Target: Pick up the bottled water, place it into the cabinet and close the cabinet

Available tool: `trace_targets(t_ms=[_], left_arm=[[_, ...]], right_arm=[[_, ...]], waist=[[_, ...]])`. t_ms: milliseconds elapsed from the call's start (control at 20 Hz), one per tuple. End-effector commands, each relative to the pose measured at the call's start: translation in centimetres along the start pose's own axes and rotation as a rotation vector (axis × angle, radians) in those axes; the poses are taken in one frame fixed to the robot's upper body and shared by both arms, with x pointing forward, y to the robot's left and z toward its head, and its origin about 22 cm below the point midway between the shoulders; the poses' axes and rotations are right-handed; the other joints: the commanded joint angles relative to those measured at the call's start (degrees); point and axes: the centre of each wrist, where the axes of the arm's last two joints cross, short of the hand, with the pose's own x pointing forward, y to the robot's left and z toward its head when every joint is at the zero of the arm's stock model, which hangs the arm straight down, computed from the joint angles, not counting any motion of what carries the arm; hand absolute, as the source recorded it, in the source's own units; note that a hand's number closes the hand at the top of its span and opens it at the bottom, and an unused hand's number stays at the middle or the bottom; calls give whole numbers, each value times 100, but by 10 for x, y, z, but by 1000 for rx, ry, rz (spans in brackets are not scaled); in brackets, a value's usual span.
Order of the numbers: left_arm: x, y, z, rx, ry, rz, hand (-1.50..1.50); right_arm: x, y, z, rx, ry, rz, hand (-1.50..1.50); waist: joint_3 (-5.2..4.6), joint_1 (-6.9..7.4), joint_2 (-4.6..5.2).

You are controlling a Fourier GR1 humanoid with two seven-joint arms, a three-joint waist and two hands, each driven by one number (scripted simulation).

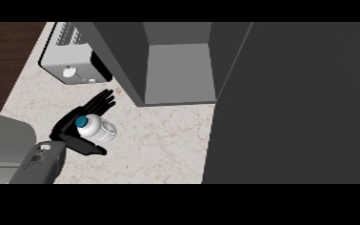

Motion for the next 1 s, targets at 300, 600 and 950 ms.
trace_targets(t_ms=[300, 600, 950], left_arm=[[-19, -12, -13, -86, -169, 137, 150], [-19, -20, -21, -194, -202, 195, 150], [-29, -45, -28, 101, -327, -149, 150]], right_arm=[[19, -1, 11, -13, -32, 36, -150], [7, -2, 1, -21, -21, 49, -150], [12, -3, 5, -24, -15, 64, -150]], waist=[[1, -30, -16], [0, 40, -5], [22, 190, -63]])
